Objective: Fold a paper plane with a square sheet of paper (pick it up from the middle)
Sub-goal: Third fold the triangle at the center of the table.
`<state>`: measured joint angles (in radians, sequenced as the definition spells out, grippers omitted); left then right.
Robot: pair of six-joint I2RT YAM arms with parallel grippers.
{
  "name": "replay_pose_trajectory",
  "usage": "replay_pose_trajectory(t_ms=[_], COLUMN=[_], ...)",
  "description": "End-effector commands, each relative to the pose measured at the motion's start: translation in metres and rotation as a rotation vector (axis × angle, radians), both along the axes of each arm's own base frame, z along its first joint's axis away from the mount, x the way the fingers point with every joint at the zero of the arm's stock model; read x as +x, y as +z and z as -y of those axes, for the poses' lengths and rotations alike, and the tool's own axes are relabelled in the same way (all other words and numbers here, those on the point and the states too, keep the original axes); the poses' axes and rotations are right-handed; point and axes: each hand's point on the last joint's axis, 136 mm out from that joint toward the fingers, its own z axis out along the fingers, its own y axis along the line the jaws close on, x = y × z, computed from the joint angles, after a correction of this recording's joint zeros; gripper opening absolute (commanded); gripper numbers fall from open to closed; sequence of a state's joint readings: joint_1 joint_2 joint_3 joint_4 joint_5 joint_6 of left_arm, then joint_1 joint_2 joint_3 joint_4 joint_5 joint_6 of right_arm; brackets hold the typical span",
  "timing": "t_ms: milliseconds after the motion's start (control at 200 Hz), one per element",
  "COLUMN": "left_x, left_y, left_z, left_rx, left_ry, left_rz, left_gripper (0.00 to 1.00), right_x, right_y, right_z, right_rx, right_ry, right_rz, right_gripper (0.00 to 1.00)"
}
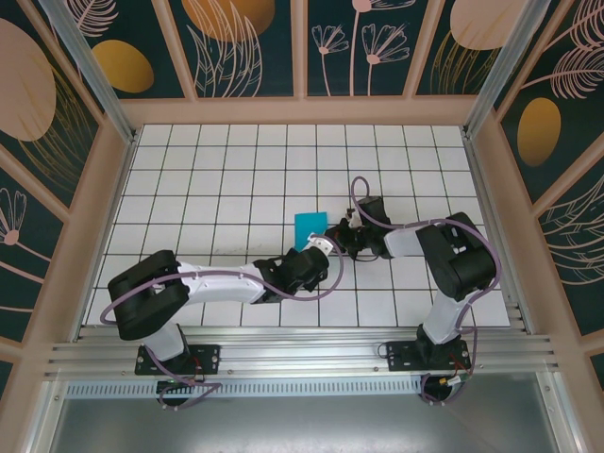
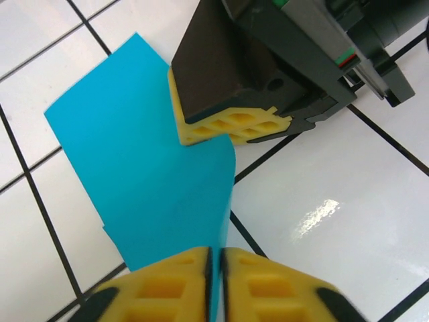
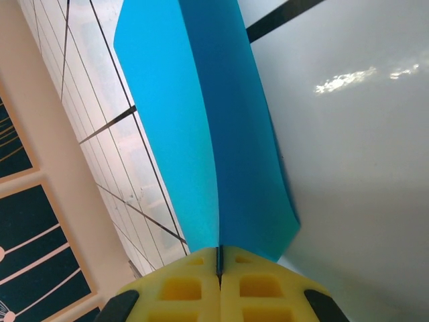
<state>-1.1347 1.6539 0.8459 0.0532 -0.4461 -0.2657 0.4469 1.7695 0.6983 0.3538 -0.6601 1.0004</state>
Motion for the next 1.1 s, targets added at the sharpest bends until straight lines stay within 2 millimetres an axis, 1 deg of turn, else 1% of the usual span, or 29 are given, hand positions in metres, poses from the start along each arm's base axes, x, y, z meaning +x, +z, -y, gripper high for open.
replay_pose_trajectory(t_ms=[0,60,170,295,425,530,591,656,736,811,926,1026,1091], left_x=[0.001,0.001,0.001,0.000,-0.001,0.000,0.000,-0.002,-0.003,-0.002,-0.001,0.002,0.002], left_y=[0.005,0.006,0.006,0.008,0.012,0.015,0.016,0.015,0.010,0.008,0.008,0.007,0.007], left_z=[-0.004,-0.004,-0.004,-0.006,-0.008,-0.009,-0.009,-0.007,-0.007,-0.008,-0.007,-0.008,-0.009], left_rx=[-0.012,-0.014,-0.023,-0.055,-0.162,-0.240,-0.264,-0.278,-0.281,-0.284,-0.293,-0.286,-0.289], left_ry=[0.015,0.017,0.016,0.018,-0.002,-0.025,-0.041,-0.061,-0.068,-0.064,-0.067,-0.059,-0.059], left_rz=[0.021,0.021,0.017,0.000,-0.077,-0.138,-0.162,-0.191,-0.216,-0.228,-0.240,-0.247,-0.254], left_gripper=[0.06,0.00,0.00,0.00,0.00,0.00,0.00,0.00,0.00,0.00,0.00,0.00,0.00], right_x=[0.004,0.005,0.005,0.004,0.009,0.015,0.020,0.025,0.031,0.036,0.040,0.042,0.045], right_y=[0.006,0.007,0.009,0.009,0.011,0.015,0.021,0.033,0.045,0.050,0.046,0.034,0.025], right_z=[-0.002,-0.002,-0.001,0.005,0.021,0.036,0.041,0.037,0.030,0.020,0.003,-0.009,-0.013], right_rx=[-0.020,-0.026,-0.043,-0.098,-0.198,-0.275,-0.306,-0.301,-0.287,-0.260,-0.241,-0.251,-0.267], right_ry=[0.016,0.018,0.029,0.042,0.037,0.021,0.021,0.047,0.069,0.101,0.172,0.229,0.254], right_rz=[0.031,0.038,0.049,0.062,0.088,0.119,0.153,0.204,0.248,0.275,0.283,0.269,0.253], right_gripper=[0.06,0.07,0.11,0.22,0.35,0.42,0.44,0.44,0.39,0.31,0.18,0.12,0.10])
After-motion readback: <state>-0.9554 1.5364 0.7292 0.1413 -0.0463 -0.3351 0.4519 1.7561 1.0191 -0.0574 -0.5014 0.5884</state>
